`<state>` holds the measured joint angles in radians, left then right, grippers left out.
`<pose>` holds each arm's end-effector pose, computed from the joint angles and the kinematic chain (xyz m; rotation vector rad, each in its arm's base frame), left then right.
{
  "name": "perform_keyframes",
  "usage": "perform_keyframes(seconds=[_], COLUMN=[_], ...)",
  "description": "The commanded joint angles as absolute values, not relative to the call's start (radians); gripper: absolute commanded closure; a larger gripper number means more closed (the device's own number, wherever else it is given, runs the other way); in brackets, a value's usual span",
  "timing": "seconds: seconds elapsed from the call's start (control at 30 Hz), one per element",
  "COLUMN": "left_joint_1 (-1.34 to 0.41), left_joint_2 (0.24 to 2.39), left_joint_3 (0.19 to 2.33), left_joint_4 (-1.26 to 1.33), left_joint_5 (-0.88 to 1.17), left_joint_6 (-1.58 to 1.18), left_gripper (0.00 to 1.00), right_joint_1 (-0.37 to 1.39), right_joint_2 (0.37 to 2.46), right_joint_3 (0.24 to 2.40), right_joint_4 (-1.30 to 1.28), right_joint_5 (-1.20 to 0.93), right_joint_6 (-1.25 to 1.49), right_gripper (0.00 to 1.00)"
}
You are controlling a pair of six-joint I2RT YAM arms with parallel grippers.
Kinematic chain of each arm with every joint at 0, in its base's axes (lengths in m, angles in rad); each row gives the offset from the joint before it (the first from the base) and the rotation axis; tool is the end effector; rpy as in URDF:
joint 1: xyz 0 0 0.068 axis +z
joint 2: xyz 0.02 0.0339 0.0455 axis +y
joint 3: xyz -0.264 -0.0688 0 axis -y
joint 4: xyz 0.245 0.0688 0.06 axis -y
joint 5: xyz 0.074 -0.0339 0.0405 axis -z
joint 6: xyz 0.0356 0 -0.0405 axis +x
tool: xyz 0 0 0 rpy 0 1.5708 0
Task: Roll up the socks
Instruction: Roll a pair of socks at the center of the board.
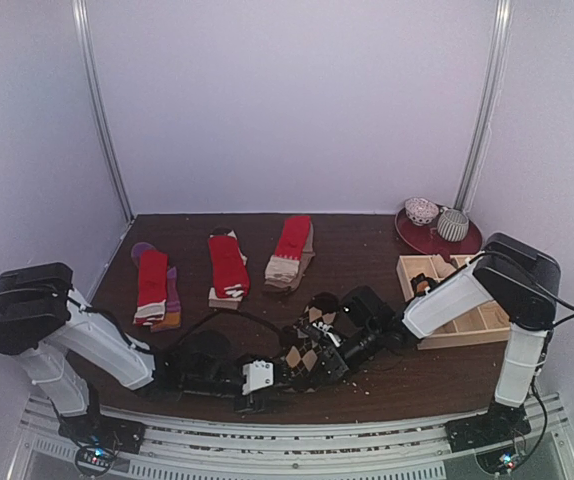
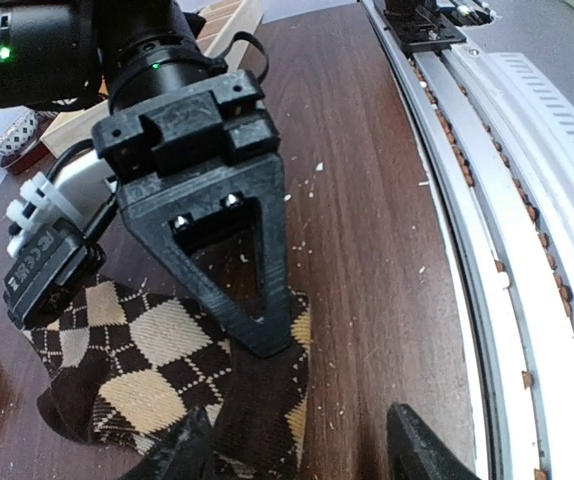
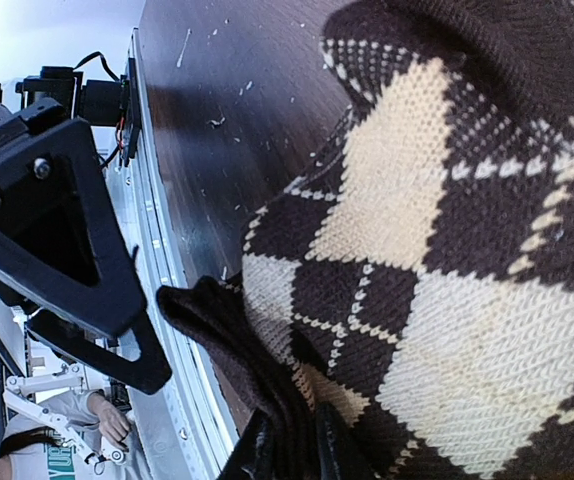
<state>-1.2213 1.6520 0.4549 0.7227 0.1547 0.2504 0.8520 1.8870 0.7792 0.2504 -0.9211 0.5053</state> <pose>0.0920 -0.2686 0.1206 1.5004 1.5071 -0.7509 0.1945 0.2653 0.0998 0.9246 -2.4852 -1.6169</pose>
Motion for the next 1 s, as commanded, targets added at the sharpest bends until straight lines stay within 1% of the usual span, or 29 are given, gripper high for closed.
perform_keyframes(seconds=[0.0,0.1,0.2,0.3,0.43,0.57,0.63,0.67,0.7,0.73,0.77,0.87,0.97], left_joint_1=[-1.229,-1.229,-1.229,-1.229,-1.229,-1.229,-1.229,-1.229,-1.229,-1.229,-1.229,-1.227,-1.219], left_joint_2=[1.691,1.739,1.786,1.826,1.865,1.865,1.865,1.865,1.867,1.867,1.866,1.864,1.868], left_joint_3=[0.502,0.537,0.566,0.594,0.652,0.649,0.656,0.656,0.654,0.65,0.645,0.616,0.591], left_joint_4=[0.751,0.712,0.69,0.652,0.541,0.504,0.47,0.455,0.445,0.436,0.427,0.426,0.418], left_joint_5=[0.204,0.162,0.099,0.068,0.051,0.062,0.078,0.089,0.101,0.111,0.122,0.144,0.186], left_joint_6=[0.307,0.306,0.292,0.28,0.261,0.235,0.221,0.211,0.196,0.183,0.165,0.089,-0.005], left_gripper=[0.43,0.42,0.38,0.38,0.49,0.66,0.75,0.83,0.87,0.95,1.0,1.0,1.0], right_joint_1=[0.846,0.845,0.844,0.844,0.844,0.844,0.843,0.842,0.843,0.844,0.843,0.842,0.839], right_joint_2=[1.956,1.959,1.959,1.96,1.959,1.965,1.965,1.963,1.959,1.953,1.947,1.909,1.817], right_joint_3=[0.737,0.739,0.738,0.732,0.729,0.725,0.725,0.727,0.726,0.725,0.727,0.734,0.73], right_joint_4=[0.067,0.068,0.072,0.078,0.083,0.095,0.099,0.102,0.106,0.112,0.113,0.101,0.109], right_joint_5=[-0.792,-0.797,-0.799,-0.802,-0.805,-0.814,-0.817,-0.816,-0.819,-0.822,-0.822,-0.807,-0.763], right_joint_6=[0.517,0.511,0.511,0.513,0.515,0.521,0.524,0.523,0.523,0.524,0.516,0.482,0.436], right_gripper=[0.86,0.86,0.86,0.86,0.86,0.86,0.86,0.86,0.86,0.85,0.84,0.75,0.66])
